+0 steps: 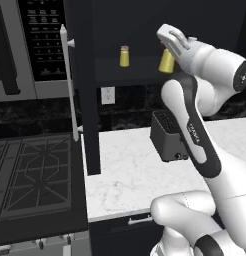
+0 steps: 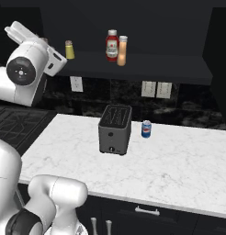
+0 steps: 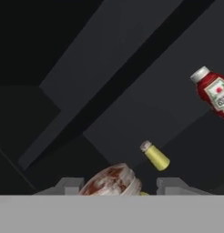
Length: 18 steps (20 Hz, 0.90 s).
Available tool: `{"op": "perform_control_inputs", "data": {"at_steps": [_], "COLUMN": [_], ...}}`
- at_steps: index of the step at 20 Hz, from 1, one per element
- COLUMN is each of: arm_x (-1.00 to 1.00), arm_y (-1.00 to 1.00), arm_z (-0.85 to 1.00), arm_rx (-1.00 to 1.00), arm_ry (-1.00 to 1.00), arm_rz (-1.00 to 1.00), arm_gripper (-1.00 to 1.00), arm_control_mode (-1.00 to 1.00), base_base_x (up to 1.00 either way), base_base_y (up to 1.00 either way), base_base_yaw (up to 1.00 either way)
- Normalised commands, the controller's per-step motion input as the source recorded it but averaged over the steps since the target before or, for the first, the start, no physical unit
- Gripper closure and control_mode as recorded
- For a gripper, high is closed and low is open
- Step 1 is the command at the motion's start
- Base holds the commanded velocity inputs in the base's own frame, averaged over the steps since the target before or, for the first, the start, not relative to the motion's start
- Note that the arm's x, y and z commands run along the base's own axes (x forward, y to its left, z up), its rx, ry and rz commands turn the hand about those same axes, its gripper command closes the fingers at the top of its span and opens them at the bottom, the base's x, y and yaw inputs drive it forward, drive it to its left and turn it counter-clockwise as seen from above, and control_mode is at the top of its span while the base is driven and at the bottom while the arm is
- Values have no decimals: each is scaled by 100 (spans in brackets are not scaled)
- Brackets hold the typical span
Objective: Put the shaker and condiment bottle from the counter next to their counterparts in the cabinet.
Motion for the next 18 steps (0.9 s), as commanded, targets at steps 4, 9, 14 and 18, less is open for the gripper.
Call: {"op": "perform_control_inputs", "data": {"at_steps": [4, 9, 14, 18], "arm_x": [28, 11, 0, 4], "arm_y": [4, 6, 14, 23], "arm_z": [-23, -17, -1, -19], "arm_rx": [-5, -4, -8, -14], "arm_ry": [0, -3, -17, -11], "arm_rz": [1, 0, 1, 4], "arm_gripper": [100, 100, 100, 100], "arm_control_mode": [-100, -100, -100, -100], "base_base_x": [0, 0, 0, 0], "base_base_y": [0, 0, 0, 0], "base_base_yaw": [0, 0, 0, 0]}}
